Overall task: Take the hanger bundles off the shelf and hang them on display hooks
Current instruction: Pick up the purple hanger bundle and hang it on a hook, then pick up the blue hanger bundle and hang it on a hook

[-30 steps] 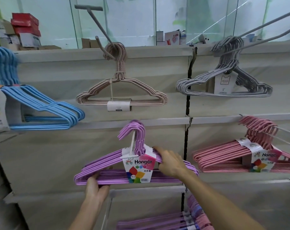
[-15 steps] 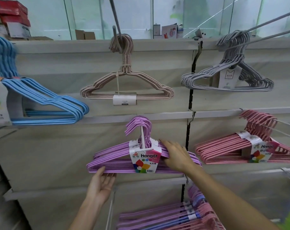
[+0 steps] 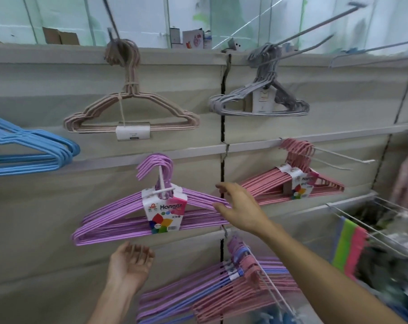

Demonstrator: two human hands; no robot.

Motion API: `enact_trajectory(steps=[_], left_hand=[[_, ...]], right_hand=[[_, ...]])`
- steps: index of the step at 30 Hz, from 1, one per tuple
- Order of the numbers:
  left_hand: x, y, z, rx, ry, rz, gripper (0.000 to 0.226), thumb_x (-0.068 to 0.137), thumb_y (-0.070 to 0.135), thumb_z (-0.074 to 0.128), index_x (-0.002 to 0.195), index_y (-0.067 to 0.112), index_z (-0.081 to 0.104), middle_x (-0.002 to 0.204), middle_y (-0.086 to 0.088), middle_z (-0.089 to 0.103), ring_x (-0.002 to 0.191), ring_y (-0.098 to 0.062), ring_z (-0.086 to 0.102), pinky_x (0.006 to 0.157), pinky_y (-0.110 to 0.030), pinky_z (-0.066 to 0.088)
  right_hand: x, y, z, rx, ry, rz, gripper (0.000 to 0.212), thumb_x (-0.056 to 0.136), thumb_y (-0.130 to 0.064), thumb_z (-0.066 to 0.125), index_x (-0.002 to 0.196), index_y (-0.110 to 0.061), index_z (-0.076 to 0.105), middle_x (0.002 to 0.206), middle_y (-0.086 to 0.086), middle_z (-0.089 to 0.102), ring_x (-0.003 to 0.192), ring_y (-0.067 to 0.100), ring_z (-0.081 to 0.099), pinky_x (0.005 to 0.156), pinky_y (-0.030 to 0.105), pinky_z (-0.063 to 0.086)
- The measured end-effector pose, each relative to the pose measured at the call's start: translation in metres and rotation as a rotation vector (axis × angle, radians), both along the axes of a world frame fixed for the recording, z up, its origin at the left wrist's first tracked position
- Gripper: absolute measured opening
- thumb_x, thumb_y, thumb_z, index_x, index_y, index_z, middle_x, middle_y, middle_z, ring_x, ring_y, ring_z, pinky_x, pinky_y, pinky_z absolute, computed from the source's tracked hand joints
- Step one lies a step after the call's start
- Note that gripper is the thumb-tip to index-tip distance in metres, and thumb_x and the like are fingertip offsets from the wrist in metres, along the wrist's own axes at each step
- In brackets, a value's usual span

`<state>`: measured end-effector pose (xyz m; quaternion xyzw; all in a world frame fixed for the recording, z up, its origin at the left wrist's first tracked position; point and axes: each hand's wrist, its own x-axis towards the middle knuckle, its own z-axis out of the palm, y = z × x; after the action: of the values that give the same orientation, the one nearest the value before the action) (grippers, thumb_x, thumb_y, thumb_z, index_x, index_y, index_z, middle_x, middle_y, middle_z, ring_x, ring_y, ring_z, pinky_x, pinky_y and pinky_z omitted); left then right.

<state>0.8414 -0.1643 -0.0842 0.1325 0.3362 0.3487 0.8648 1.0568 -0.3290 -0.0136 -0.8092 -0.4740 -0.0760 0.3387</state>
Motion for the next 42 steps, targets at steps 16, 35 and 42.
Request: enact_trajectory(steps=[16, 35, 42], left_hand=[[0.144, -0.226, 0.033, 0.567, -0.058, -0.509, 0.028, 0.101, 0.023, 0.046, 0.077, 0.019, 0.060, 0.061, 0.006, 0.055, 0.051, -0.009, 0.050, 0.052, -0.022, 0.048], [0.304, -0.561, -0.018, 1.382, -0.083, -1.040, 0.015, 0.099, 0.013, 0.055, 0.095, 0.001, 0.064, 0.069, -0.002, 0.060, 0.067, -0.021, 0.058, 0.064, -0.032, 0.049], [0.373, -0.632, -0.038, 1.349, -0.125, -1.180, 0.016, 0.099, 0.014, 0.055, 0.095, 0.001, 0.064, 0.067, -0.003, 0.058, 0.069, -0.024, 0.057, 0.063, -0.027, 0.050]], right_hand=[[0.039, -0.268, 0.042, 0.250, -0.034, -0.148, 0.026, 0.092, -0.018, 0.067, 0.117, -0.012, 0.068, 0.099, -0.002, 0.072, 0.087, 0.006, 0.065, 0.080, 0.010, 0.047], [0.091, -0.655, -0.001, 0.325, -0.008, -0.712, 0.017, 0.095, -0.021, 0.065, 0.111, -0.014, 0.069, 0.086, -0.013, 0.065, 0.080, 0.003, 0.063, 0.073, 0.019, 0.051], [0.123, -0.731, -0.031, 0.336, 0.068, -0.910, 0.014, 0.094, -0.018, 0.065, 0.107, -0.018, 0.070, 0.085, -0.015, 0.066, 0.079, 0.002, 0.063, 0.069, 0.015, 0.051]])
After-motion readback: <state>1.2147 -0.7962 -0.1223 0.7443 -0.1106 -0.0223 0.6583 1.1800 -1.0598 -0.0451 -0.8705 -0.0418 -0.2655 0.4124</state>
